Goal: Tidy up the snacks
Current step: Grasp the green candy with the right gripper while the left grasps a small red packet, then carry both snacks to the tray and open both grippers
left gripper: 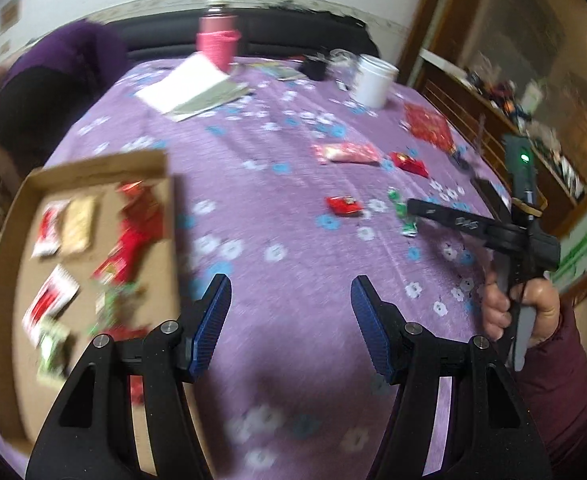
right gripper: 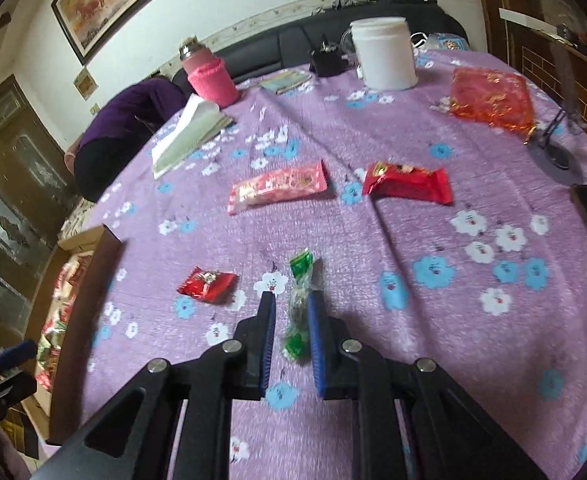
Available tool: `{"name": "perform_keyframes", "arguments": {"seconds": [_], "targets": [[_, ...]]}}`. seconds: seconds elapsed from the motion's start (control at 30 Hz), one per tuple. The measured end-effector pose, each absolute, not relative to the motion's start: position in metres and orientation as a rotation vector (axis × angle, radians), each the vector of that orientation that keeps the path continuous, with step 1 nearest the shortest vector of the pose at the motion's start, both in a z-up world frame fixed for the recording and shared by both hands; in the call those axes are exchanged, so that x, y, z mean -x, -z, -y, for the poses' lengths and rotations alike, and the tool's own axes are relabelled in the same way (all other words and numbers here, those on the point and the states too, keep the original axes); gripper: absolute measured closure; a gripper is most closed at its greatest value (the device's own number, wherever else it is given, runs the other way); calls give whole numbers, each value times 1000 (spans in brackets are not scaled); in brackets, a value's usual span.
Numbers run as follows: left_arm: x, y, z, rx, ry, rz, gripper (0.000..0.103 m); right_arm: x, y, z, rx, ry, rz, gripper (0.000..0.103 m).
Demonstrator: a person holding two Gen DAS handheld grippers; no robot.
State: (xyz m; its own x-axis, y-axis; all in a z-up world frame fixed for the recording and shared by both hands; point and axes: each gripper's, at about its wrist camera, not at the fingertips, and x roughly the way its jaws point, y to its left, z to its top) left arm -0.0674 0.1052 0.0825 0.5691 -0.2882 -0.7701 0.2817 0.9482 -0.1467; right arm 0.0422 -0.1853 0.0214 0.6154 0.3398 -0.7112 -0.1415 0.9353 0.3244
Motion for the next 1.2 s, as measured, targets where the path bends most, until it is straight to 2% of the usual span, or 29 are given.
{"name": "perform_keyframes", "arguments": {"seconds": [0.33, 0.57, 0.9, 0.97, 1.0, 1.03, 1.2], "targets": [[-7, -49, -13, -257, 467, -926, 41, -47, -13, 178, -185, -297, -838, 84], [-40, -37, 6, -374, 457, -897, 41, -44, -13, 191, -249, -294, -846, 87], [-54, -14, 16, -414, 494, -956, 42, -43, -15, 206, -342, -309, -843, 89], [-54, -14, 14, -396, 511, -967, 65, -43, -16, 206, -347, -315, -842, 89], [-53, -15, 13, -383, 524, -975, 82, -42, -16, 205, -349, -318, -841, 89], [-52, -16, 12, -379, 515, -979, 87, -42, -17, 205, -352, -322, -837, 89], [-41, -26, 7, -344, 507, -957, 87, -39, -19, 207, -373, -343, -819, 89]]}}
